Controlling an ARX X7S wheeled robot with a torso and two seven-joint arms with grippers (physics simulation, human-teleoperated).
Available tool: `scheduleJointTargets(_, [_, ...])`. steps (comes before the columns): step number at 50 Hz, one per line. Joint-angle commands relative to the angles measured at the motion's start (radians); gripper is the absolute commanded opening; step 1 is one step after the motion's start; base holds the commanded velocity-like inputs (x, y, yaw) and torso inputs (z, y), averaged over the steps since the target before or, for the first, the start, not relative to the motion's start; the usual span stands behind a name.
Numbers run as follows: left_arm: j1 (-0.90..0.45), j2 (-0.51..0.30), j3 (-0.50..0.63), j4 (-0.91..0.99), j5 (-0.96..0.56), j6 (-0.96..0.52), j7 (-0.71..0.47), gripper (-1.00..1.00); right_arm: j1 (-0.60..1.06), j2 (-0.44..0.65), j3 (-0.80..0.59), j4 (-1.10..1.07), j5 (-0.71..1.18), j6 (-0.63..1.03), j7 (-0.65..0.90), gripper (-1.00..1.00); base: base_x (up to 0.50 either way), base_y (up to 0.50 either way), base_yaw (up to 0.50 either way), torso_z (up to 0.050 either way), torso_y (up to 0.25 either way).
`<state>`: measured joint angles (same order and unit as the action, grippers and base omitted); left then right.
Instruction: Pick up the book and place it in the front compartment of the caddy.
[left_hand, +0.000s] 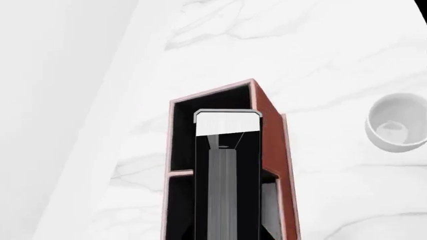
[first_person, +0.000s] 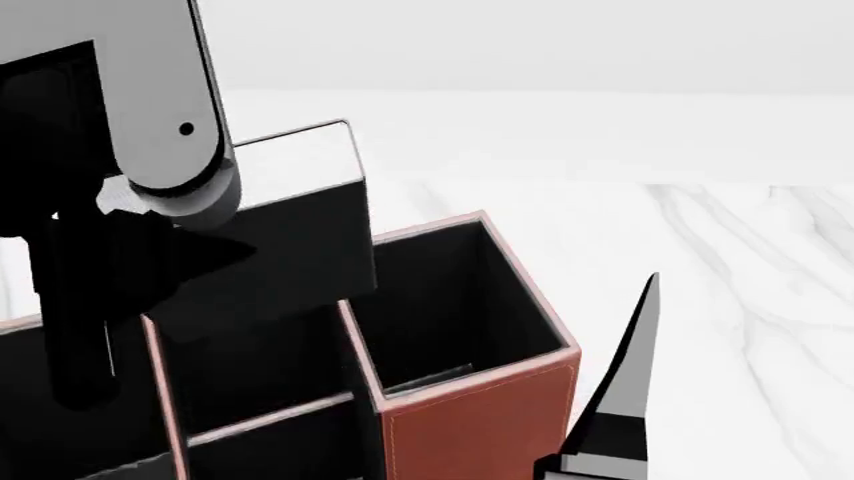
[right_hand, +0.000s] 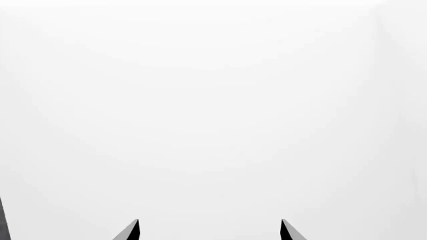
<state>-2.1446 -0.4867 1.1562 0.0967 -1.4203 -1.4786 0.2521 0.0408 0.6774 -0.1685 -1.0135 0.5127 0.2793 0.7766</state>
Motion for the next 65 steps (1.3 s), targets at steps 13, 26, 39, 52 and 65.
scheduleJointTargets(13, [-0.001,-0.005,0.049,-0.056,0.148,0.024,0.033,-1.00,0.001,0.007,0.016,-0.005,-0.007,-0.016,0.001,1.00,0.00,0.00,0.00,0.001,0.002])
scheduleJointTargets(26, [0.100,-0.025,0.049,-0.041,0.129,0.060,-0.049,-1.00,0.010,0.035,0.004,-0.018,0.001,-0.021,0.031,1.00,0.00,0.00,0.00,0.000,0.001])
scheduleJointTargets(39, [0.145,-0.019,0.098,-0.088,0.208,0.140,-0.010,-1.00,0.002,0.053,-0.001,-0.008,0.003,-0.048,0.044,1.00,0.00,0.00,0.00,0.000,0.002])
scheduleJointTargets(52, [0.227,-0.033,0.114,-0.073,0.208,0.173,-0.040,-1.00,0.017,0.062,-0.020,0.000,0.002,-0.046,0.056,1.00,0.00,0.00,0.00,0.000,0.002])
scheduleJointTargets(65, [0.278,-0.044,0.129,-0.065,0.221,0.207,-0.051,-1.00,0.016,0.066,-0.031,0.010,-0.003,-0.057,0.060,1.00,0.00,0.00,0.00,0.001,0.002])
